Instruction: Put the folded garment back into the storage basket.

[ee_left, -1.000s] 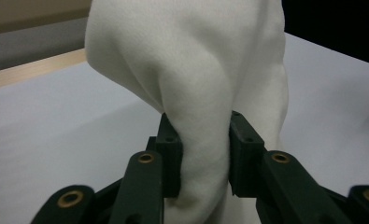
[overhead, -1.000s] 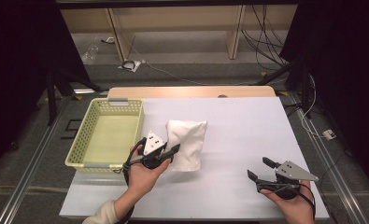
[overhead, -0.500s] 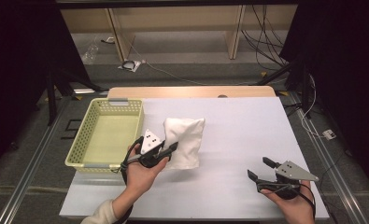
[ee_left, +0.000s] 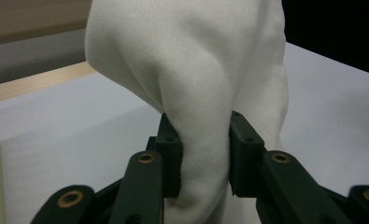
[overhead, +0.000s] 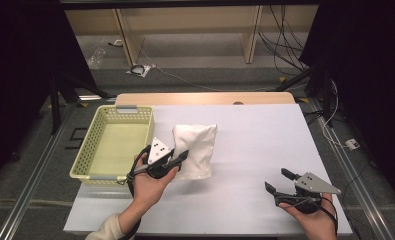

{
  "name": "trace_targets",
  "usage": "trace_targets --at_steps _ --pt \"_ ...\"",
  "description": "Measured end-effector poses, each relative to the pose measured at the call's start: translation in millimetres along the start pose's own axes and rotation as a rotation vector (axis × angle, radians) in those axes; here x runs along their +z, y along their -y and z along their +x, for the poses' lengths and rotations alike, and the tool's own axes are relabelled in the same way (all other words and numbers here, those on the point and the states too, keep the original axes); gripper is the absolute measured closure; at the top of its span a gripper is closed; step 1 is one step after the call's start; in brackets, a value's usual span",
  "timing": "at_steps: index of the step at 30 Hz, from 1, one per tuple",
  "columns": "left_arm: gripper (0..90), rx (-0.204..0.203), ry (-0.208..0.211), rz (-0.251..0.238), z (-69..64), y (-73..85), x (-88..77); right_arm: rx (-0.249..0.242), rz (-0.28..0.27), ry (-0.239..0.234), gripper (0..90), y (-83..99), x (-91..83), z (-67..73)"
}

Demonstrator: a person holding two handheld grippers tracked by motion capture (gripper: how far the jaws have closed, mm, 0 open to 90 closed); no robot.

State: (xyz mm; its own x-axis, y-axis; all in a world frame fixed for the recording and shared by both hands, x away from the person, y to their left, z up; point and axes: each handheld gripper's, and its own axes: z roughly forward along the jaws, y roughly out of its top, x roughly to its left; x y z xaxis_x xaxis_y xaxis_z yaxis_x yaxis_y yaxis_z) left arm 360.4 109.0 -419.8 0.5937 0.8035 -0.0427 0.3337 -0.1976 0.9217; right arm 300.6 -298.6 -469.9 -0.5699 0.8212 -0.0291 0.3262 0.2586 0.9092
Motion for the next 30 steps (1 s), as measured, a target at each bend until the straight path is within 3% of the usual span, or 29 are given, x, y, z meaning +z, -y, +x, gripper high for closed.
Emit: trace_targets --at_steps 30 --pt "69.5 -0.019 -0.033 -0.037 12.6 -6.7 -10.1 -0.004 -0.004 -0.001 25.3 0.0 0.6 0.3"
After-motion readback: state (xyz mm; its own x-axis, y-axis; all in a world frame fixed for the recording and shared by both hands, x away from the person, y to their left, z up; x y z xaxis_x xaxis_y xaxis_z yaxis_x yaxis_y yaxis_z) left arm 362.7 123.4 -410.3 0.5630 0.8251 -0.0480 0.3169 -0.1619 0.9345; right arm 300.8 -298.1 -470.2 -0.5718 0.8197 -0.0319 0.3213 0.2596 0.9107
